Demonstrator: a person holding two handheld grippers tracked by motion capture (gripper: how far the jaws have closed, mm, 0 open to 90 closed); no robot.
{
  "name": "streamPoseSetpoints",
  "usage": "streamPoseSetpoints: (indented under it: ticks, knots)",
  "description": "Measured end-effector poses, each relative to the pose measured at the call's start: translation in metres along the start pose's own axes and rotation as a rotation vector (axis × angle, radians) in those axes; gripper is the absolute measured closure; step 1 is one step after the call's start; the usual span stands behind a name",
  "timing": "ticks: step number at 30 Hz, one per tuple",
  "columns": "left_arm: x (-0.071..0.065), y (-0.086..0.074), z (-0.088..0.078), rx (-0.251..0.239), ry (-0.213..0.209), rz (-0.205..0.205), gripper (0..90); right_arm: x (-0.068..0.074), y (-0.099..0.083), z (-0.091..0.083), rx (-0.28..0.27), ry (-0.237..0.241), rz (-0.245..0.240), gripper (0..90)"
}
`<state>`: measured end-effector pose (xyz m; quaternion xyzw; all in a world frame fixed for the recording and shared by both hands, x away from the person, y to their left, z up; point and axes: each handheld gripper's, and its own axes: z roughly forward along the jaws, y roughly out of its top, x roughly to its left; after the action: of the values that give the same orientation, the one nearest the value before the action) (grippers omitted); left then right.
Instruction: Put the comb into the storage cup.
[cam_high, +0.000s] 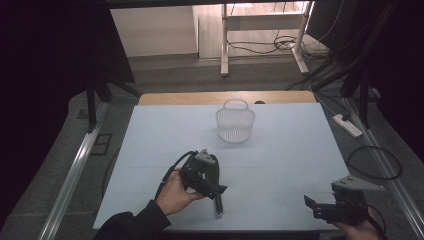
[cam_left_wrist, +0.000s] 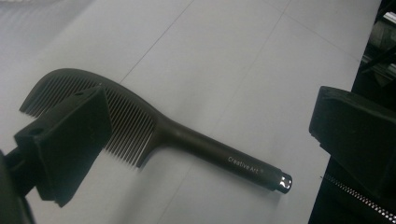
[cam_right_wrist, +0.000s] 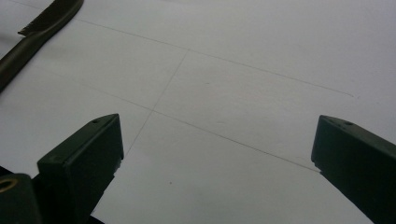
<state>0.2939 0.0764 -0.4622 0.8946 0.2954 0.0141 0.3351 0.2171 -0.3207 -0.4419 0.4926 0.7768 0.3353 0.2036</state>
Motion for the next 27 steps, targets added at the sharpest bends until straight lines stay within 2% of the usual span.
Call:
streamPoseSetpoints:
  ticks: [2, 5, 6, 7, 8, 16, 17, 18, 21, 27]
  knots:
    - [-0.001, 0.002, 0.002, 0.007, 0.006, 0.010, 5.4, 0.000, 0.000, 0.000, 0.000, 0.001, 0.000, 2.8]
    - [-0.002, 0.003, 0.004, 0.015, 0.009, 0.007, 19.9, 0.000, 0.000, 0.000, 0.000, 0.001, -0.001, 2.8]
    - [-0.002, 0.004, 0.005, 0.015, 0.006, 0.002, 19.9, 0.000, 0.000, 0.000, 0.000, 0.001, -0.001, 2.8]
    - [-0.001, 0.004, 0.005, 0.017, -0.009, 0.000, 33.7, 0.000, 0.000, 0.000, 0.000, 0.001, -0.002, 2.9]
    - [-0.001, 0.004, 0.005, 0.021, -0.016, 0.001, 40.5, 0.000, 0.000, 0.000, 0.000, 0.001, -0.002, 2.9]
    - [-0.006, 0.005, 0.006, 0.042, -0.005, 0.040, 83.8, 0.000, 0.000, 0.000, 0.001, 0.002, -0.005, 3.3]
    - [-0.007, 0.005, 0.006, 0.045, -0.007, 0.048, 83.8, 0.000, 0.000, 0.000, 0.001, 0.002, -0.004, 3.3]
    - [-0.008, 0.006, 0.006, 0.050, -0.009, 0.052, 89.1, 0.000, 0.000, 0.000, 0.002, 0.002, -0.005, 3.4]
    - [-0.011, 0.006, 0.011, 0.061, -0.006, 0.061, 89.2, 0.000, 0.000, 0.000, 0.002, 0.003, -0.007, 3.5]
    - [-0.009, -0.001, 0.020, 0.060, -0.002, 0.035, 89.2, 0.001, 0.000, 0.000, 0.000, 0.002, -0.012, 3.7]
